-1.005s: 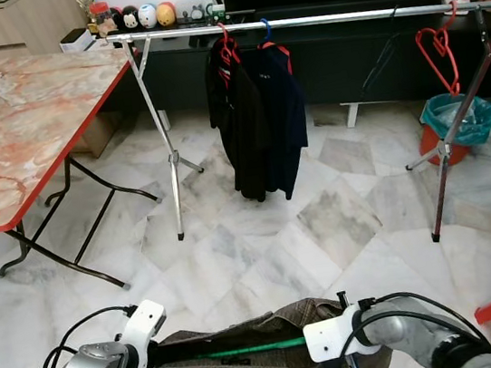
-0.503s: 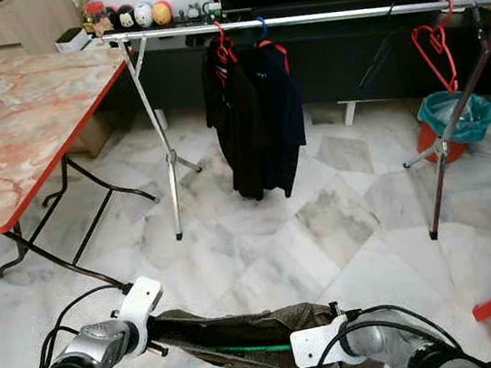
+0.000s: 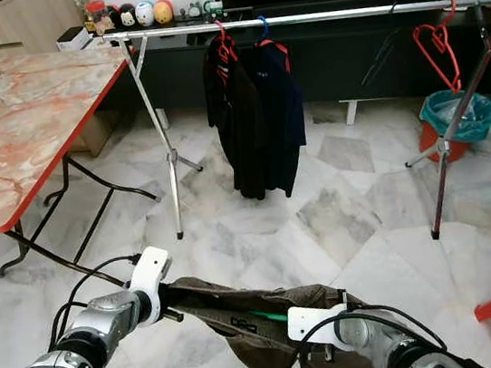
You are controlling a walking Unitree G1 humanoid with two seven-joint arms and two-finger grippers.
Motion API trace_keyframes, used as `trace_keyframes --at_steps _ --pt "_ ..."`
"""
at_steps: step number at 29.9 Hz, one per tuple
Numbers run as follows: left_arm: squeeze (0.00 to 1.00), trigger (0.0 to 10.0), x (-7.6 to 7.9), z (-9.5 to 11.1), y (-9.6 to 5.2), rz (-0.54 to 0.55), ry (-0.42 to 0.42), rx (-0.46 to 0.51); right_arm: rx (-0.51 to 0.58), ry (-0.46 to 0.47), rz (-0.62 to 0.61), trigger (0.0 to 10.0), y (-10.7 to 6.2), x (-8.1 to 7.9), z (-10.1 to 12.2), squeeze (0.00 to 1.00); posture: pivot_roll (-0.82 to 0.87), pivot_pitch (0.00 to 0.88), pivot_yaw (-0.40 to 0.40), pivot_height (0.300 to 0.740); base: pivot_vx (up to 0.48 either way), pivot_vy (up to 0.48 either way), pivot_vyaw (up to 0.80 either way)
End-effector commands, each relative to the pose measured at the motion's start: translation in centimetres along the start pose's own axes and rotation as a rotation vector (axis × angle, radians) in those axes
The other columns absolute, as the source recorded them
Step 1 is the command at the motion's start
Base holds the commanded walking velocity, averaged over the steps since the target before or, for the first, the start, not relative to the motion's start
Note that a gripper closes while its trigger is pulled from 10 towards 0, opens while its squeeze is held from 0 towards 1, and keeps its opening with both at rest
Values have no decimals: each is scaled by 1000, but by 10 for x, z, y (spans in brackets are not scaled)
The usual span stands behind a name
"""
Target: Hang hanger
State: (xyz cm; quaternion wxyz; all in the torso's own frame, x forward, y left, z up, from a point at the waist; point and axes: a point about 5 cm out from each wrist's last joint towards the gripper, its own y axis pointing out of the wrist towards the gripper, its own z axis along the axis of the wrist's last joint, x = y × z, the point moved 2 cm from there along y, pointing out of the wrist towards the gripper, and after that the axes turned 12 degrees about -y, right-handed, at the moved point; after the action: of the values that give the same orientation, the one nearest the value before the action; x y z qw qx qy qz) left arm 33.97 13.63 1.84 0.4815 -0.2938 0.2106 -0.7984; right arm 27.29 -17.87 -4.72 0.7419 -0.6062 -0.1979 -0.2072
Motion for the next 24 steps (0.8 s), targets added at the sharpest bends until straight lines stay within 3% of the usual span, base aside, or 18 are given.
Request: trace_keyframes --at_steps 1,4,6,12,21,24 --pt "0 10000 -1 12 -2 -11 1 32 30 36 -55 10000 0 12 5 0 100 0 11 740 0 0 0" --pt "0 10000 -1 12 -2 -3 7 32 70 61 -84 10000 -1 17 11 0 95 0 14 740 0 0 0" --pt "0 10000 -2 13 -2 4 9 34 143 17 -79 10000 -2 17 20 0 93 0 16 740 0 0 0" --pt "0 10000 -5 22 -3 44 -46 84 267 -141 68 10000 -5 -7 29 0 93 0 16 740 0 0 0" --pt "0 10000 -9 36 -7 47 -99 133 149 -431 216 10000 -8 -37 -2 0 100 7 19 740 0 0 0" --pt "0 10000 -9 36 -7 46 -99 132 136 -456 241 10000 -9 -42 -5 0 100 7 19 740 0 0 0"
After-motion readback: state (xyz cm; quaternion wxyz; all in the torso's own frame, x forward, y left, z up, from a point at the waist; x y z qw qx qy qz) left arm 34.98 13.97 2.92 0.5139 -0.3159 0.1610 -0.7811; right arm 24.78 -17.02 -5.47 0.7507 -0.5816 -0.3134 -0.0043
